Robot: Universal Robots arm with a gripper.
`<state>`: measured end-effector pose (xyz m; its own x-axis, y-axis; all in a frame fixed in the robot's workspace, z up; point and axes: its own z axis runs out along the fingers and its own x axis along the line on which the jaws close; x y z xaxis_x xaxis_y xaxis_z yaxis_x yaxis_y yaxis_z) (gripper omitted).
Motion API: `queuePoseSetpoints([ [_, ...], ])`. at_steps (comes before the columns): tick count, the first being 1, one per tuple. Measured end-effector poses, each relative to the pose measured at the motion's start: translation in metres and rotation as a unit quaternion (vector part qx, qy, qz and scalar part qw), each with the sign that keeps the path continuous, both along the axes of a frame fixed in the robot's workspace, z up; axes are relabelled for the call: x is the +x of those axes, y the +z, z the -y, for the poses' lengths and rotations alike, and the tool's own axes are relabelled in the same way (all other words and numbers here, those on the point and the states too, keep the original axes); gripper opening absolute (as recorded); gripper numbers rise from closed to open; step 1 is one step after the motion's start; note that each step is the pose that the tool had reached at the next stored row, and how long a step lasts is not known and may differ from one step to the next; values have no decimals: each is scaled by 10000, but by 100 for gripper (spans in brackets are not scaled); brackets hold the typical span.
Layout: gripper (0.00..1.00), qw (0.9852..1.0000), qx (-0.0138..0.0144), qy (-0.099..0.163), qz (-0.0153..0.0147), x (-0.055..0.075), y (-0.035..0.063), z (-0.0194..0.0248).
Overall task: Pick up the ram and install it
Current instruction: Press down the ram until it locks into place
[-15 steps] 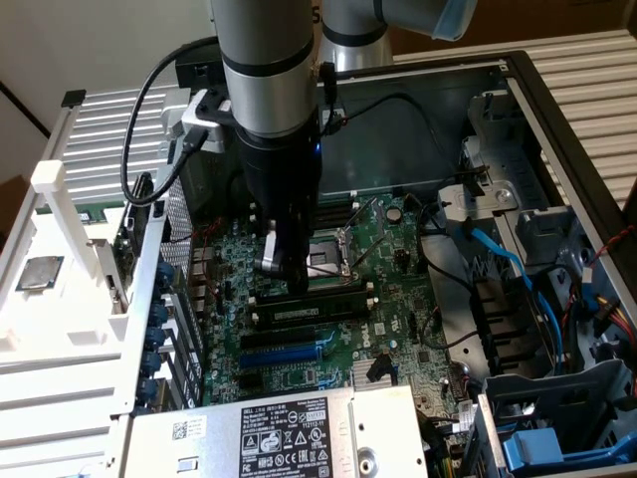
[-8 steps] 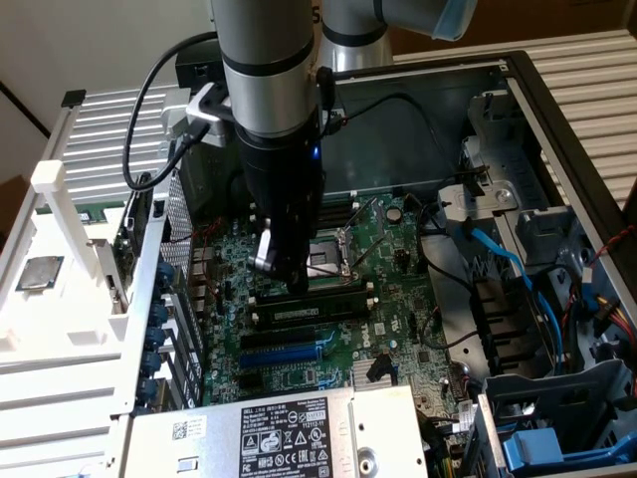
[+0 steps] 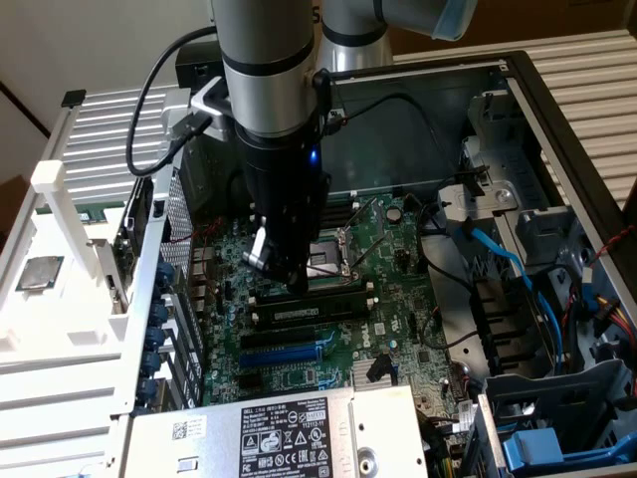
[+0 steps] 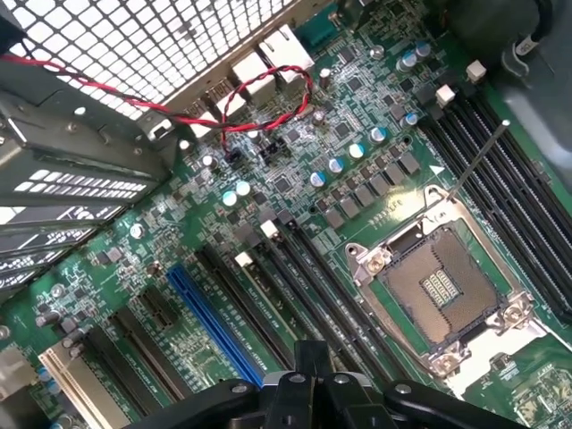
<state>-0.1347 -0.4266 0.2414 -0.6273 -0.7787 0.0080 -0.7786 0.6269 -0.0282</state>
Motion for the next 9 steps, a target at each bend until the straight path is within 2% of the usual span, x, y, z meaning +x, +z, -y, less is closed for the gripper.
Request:
queuePoseSetpoints([
  [4,10,9995,0,-309,0,0,0,0],
  [9,10,9976,0,-687,0,0,0,0],
])
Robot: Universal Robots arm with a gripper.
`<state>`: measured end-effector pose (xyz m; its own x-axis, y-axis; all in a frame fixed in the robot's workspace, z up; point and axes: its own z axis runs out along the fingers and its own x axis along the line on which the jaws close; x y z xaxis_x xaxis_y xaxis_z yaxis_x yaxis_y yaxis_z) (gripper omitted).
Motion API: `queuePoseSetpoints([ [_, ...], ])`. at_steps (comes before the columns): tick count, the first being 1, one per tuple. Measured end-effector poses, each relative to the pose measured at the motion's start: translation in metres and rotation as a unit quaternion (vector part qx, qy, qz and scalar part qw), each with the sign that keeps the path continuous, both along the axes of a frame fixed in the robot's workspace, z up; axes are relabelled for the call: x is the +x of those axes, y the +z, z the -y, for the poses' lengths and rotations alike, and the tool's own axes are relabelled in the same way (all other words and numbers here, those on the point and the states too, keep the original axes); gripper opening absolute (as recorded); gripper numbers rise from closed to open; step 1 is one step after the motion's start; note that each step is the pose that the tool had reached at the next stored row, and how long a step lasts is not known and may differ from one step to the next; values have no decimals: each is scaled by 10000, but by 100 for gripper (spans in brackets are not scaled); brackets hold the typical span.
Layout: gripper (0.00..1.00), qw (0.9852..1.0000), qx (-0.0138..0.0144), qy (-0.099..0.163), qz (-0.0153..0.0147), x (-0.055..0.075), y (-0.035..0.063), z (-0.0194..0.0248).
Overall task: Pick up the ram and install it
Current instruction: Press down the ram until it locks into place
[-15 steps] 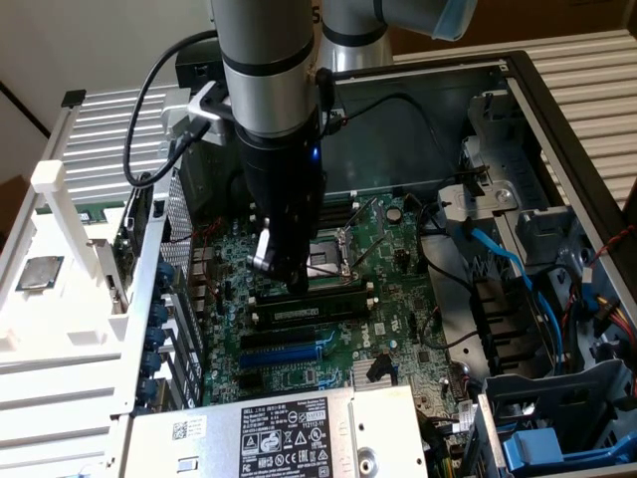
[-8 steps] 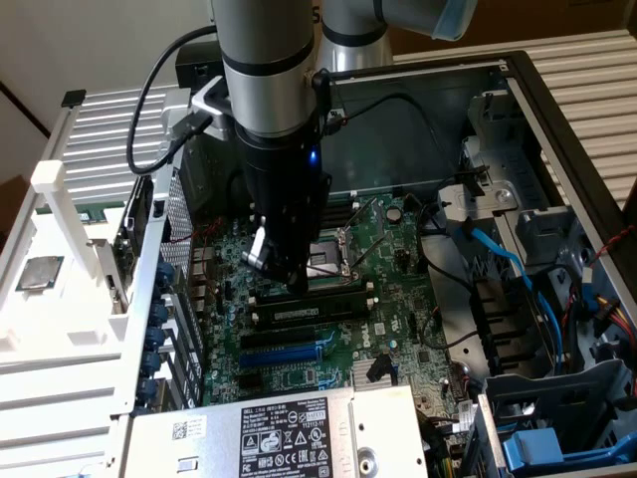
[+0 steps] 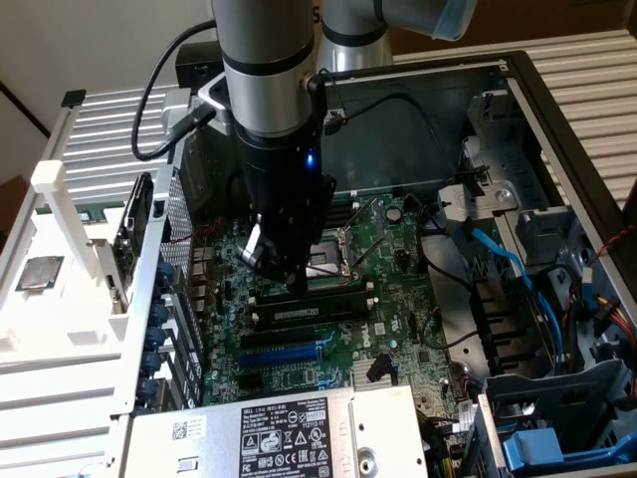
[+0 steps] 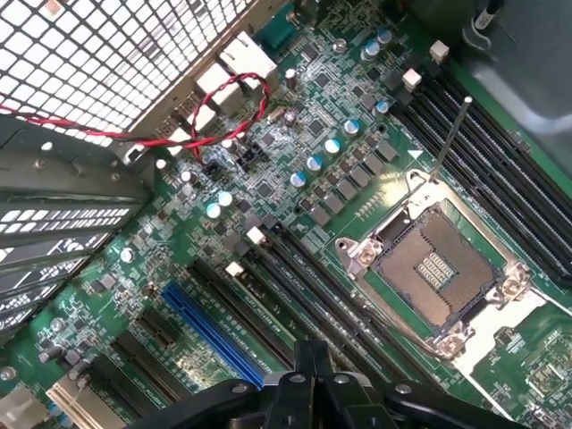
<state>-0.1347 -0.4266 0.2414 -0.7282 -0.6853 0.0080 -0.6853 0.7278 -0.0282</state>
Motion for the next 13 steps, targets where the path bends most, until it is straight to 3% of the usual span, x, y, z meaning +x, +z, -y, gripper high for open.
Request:
queuePoseSetpoints([
  [4,10,9995,0,-309,0,0,0,0],
  [6,10,9986,0,-536,0,0,0,0],
  [13,10,9935,0,-1142,0,0,0,0],
])
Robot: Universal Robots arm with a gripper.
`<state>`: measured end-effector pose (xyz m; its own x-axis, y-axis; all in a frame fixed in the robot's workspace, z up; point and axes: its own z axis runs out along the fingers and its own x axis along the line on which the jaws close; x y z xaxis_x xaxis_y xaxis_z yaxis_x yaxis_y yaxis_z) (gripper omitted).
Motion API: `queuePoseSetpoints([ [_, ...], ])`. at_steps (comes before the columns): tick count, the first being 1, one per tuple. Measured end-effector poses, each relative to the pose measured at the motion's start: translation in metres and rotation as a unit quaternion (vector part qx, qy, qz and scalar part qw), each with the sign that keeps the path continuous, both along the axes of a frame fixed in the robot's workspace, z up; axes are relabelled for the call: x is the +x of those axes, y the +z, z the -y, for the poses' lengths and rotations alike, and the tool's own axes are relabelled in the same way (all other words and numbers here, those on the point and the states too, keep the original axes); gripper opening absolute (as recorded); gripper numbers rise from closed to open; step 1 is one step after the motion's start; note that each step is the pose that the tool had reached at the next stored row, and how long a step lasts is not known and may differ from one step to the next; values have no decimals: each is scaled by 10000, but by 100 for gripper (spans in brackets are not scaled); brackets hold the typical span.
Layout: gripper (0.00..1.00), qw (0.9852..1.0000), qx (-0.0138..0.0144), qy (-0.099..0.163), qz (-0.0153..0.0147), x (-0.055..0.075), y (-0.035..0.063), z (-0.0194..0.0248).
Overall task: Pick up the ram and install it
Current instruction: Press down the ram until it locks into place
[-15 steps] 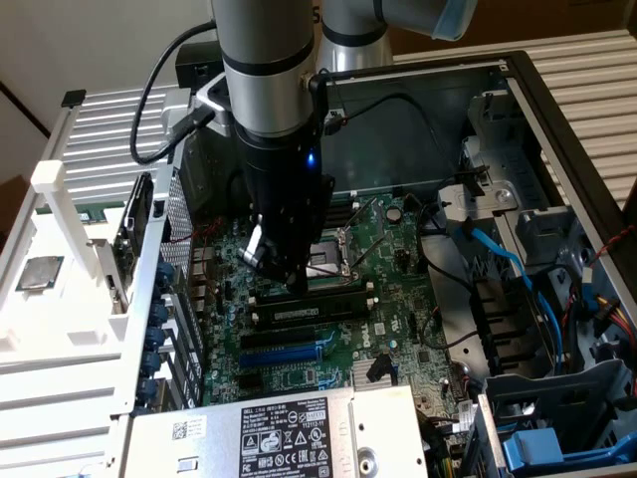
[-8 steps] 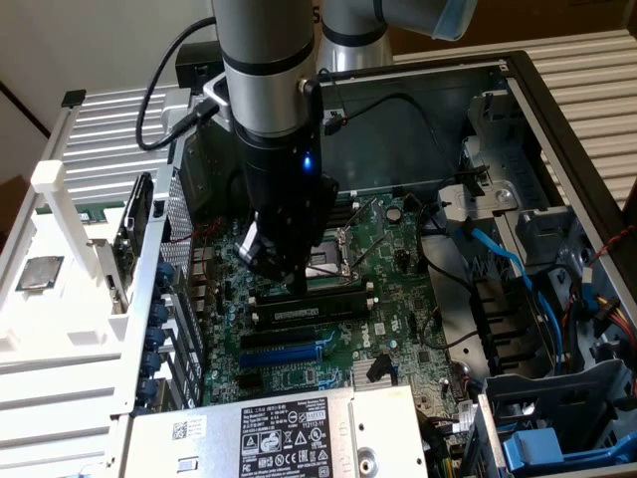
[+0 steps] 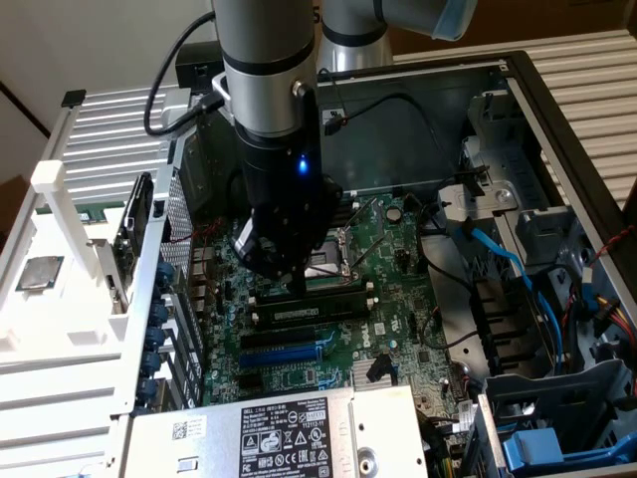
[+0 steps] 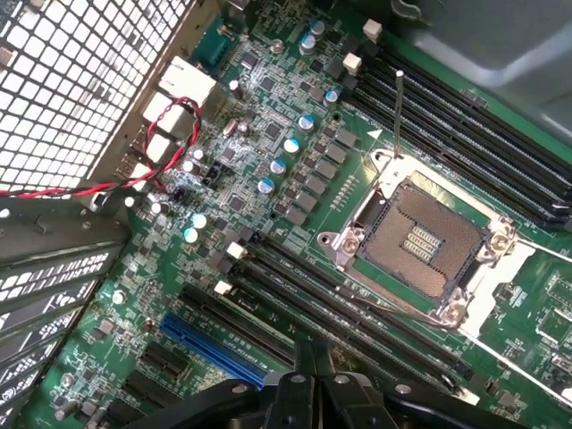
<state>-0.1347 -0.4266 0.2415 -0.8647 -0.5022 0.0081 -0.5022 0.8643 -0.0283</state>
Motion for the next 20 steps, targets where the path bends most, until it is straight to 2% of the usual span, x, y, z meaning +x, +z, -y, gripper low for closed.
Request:
queuePoseSetpoints([
  [5,10,9993,0,-386,0,0,0,0],
  [11,10,9967,1,-810,1,0,-1,0],
  [13,10,9955,1,-944,1,0,-1,0],
  [14,10,9942,0,-1076,2,0,0,0],
  [20,10,9893,0,-1460,5,0,0,0],
])
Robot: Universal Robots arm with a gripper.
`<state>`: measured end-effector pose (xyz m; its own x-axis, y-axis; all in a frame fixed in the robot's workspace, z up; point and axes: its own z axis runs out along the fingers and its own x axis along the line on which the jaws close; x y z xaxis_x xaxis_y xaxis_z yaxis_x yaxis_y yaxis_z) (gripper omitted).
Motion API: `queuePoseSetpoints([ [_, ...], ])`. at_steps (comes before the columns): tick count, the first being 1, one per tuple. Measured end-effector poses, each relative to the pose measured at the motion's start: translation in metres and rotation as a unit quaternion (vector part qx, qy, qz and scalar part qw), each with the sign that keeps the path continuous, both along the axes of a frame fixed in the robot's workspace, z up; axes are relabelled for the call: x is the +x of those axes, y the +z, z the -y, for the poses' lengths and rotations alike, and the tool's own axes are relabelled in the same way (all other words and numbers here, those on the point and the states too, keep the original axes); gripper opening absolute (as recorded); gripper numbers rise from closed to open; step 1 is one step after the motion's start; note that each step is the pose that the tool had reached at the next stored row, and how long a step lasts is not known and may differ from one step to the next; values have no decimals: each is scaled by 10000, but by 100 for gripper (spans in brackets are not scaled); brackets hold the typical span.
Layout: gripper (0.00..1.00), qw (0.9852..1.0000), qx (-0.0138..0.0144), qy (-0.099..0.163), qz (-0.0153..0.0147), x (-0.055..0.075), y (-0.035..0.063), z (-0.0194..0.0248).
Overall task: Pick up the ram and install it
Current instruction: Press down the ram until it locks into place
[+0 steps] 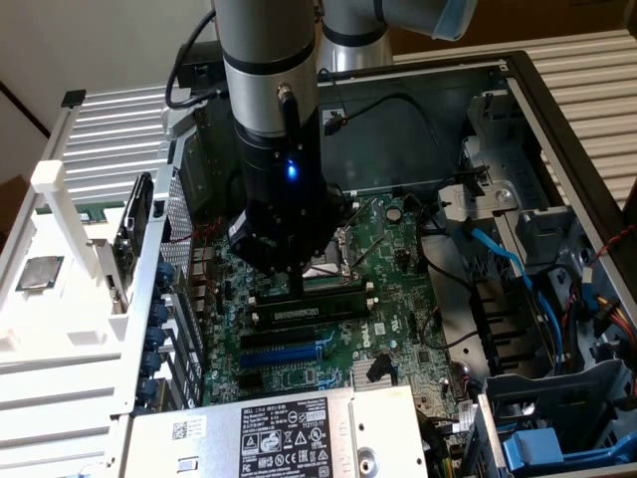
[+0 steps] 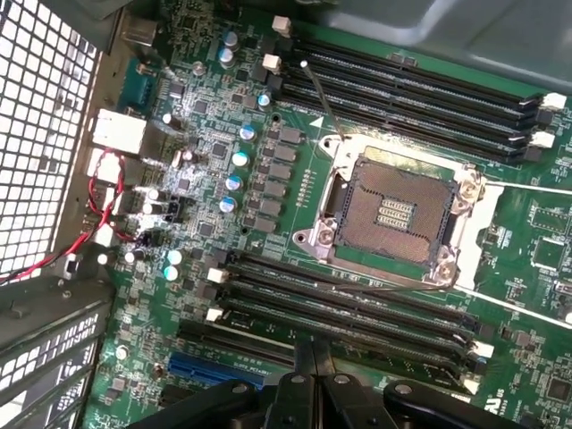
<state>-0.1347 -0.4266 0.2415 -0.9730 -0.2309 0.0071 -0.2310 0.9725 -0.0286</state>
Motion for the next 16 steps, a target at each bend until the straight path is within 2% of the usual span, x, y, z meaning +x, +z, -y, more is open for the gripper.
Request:
queuePoseSetpoints([
  [6,10,9993,-3,-378,13,1,0,0],
  [9,10,9987,-20,-510,19,1,-1,-1],
  [11,10,9985,-38,-547,19,0,1,0],
  [16,10,9985,-38,-548,19,0,1,-1],
])
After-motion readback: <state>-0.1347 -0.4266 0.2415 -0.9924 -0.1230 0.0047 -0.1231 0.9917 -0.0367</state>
